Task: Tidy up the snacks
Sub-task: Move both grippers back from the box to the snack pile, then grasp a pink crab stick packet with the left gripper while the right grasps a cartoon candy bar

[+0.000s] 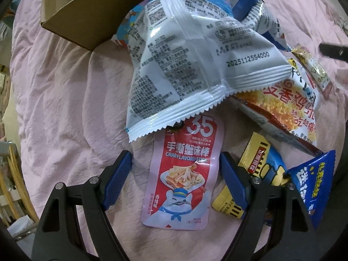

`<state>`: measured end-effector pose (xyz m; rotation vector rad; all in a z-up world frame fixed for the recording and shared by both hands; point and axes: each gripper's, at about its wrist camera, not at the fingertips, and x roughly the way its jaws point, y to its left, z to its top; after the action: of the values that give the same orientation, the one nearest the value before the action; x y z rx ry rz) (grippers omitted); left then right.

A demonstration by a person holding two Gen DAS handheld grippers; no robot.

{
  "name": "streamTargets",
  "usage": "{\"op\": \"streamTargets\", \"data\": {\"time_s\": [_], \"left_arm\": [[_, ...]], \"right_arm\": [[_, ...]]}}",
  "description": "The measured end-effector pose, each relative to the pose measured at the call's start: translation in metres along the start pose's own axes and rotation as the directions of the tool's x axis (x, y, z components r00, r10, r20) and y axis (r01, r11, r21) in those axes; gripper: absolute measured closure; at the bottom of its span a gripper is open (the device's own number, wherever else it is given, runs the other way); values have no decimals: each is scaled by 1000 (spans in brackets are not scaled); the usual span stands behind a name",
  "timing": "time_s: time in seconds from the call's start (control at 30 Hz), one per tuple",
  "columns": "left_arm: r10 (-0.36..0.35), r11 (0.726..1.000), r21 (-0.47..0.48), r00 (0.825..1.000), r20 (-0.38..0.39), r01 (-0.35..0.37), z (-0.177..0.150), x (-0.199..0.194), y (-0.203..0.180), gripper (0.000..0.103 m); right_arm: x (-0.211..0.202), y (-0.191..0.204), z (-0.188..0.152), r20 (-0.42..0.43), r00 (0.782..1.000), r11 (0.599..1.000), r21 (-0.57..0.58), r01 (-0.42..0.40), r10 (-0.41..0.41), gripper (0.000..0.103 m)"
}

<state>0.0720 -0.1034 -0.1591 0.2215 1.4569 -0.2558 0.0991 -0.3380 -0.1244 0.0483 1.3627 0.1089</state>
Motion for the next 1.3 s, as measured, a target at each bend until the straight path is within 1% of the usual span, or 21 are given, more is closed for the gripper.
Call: {"op": "streamTargets", "data": {"time_s": [0.07,0.13,0.2,0.37,0.4,0.47,0.53,0.57,0.63,0.7,0.83,0.9,1.0,1.07,1.13,1.2,1.3], "left_arm": [[1,1000,5,1000,2,-1,2,-1,10,32],[9,1000,7,1000,10,-9,1,-2,9,44],[11,1000,2,1000,16,-11,0,-5,11,49],[4,1000,-5,1000,27,-4,-3,-7,15,50],[4,1000,-8,1000,30,-4,-3,-8,16,50],[-1,1000,-22,1000,31,1,-4,-11,21,50],[-5,999,-36,999,38,7,-10,-14,29,50],[-5,999,-46,999,44,7,-12,-17,32,50],[-7,998,-70,998,55,11,-17,-23,38,50],[-15,994,-112,998,64,22,-24,-29,47,50],[-16,981,-191,995,98,35,-38,-43,66,50],[-5,973,-229,993,119,32,-44,-52,74,50],[21,961,-277,986,163,25,-54,-69,81,50],[45,956,-292,979,199,16,-58,-84,85,50],[63,952,-306,971,231,11,-60,-98,88,50],[85,943,-332,960,268,9,-57,-116,92,50],[105,930,-366,947,303,14,-47,-127,98,50]], "right_arm": [[9,10,-1,-26,999,998,-49,34,-35,25],[17,20,-4,-43,996,991,-108,76,-81,25],[24,27,-6,-44,990,980,-160,122,-131,25],[39,31,-10,-73,978,961,-212,178,-197,28],[42,32,-11,-75,975,956,-227,188,-210,32],[47,34,-14,-81,974,952,-242,187,-212,36],[48,34,-15,-82,974,951,-250,184,-210,48],[48,34,-15,-81,975,951,-251,182,-208,52],[44,35,-14,-75,977,953,-249,176,-200,70],[39,37,-12,-66,980,957,-236,170,-190,75],[19,35,-10,-38,993,978,-181,105,-114,75],[6,31,-9,-6,997,986,-147,78,-80,75],[-14,22,-4,58,997,995,-89,50,-45,75],[-32,15,-1,114,993,999,-47,-3,8,75],[-46,9,0,154,987,999,-19,-35,37,75],[-58,4,0,195,978,997,6,-72,69,75],[-69,0,3,243,964,993,27,-112,103,75]]}}
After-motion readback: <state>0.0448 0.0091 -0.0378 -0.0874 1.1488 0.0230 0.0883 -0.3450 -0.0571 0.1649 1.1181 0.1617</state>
